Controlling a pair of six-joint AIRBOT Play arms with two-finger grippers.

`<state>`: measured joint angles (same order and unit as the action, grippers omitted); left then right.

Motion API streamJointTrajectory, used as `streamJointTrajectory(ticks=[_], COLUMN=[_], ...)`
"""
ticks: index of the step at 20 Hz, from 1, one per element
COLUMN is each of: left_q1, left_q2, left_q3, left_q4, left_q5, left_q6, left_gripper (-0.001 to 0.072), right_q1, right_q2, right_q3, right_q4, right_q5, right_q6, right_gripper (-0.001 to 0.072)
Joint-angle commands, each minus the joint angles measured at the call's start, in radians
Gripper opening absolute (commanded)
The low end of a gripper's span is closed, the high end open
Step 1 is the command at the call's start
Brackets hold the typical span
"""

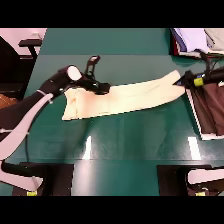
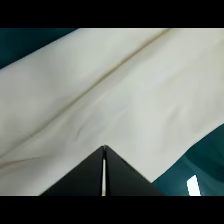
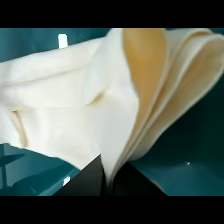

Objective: Fold the shirts.

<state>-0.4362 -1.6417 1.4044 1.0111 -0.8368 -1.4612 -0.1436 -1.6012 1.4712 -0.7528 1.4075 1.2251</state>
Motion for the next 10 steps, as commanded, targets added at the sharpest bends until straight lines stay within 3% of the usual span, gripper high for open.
streamJointTrajectory(ticks=[1,10], left_q1=[-0.073,-0.185], left_q2=[-0.136,-0.339], left_q3=[0.132,0.317], left_q4=[-0.053,-0.082], left_q5=[0.008,-0.013], left_q6=[0.003,-0.007], left_gripper=[0.0024,0.0023], right_q1=[0.056,0.341], right_q2=[0.096,0.124], right_q3=[0.101,0.322], right_q4=[0.082,0.079], right_q5=[0.041,0.010], right_q6=[0.028,0.086], right_gripper=[0.0015,0.0016])
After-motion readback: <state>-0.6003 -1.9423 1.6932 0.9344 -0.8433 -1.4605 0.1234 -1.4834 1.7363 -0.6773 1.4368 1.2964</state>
